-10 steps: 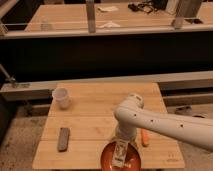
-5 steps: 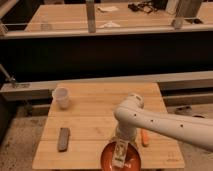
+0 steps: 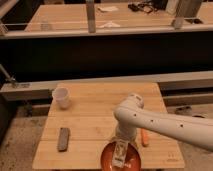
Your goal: Place the bottle in the ceramic bowl
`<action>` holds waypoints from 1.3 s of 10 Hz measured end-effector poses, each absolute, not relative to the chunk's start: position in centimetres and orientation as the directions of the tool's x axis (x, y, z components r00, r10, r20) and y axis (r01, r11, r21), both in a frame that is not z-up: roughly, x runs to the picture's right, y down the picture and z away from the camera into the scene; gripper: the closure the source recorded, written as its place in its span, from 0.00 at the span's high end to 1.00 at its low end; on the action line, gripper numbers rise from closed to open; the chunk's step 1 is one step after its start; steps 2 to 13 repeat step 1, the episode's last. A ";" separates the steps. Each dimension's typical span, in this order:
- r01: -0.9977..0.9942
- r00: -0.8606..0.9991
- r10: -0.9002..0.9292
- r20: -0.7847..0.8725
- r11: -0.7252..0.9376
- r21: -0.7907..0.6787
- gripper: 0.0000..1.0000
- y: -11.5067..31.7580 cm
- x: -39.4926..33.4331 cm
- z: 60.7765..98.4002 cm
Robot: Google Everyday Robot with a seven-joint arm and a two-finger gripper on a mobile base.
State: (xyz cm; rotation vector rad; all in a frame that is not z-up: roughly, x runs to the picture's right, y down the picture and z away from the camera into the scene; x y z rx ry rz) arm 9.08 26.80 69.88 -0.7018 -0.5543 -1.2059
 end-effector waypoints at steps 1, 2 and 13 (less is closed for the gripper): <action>0.962 0.273 -0.641 0.718 0.196 -0.190 0.76 26.8 9.1 69.9; 0.962 0.273 -0.641 0.718 0.196 -0.190 0.76 26.8 9.1 69.9; 0.962 0.273 -0.641 0.718 0.196 -0.190 0.76 26.8 9.1 69.9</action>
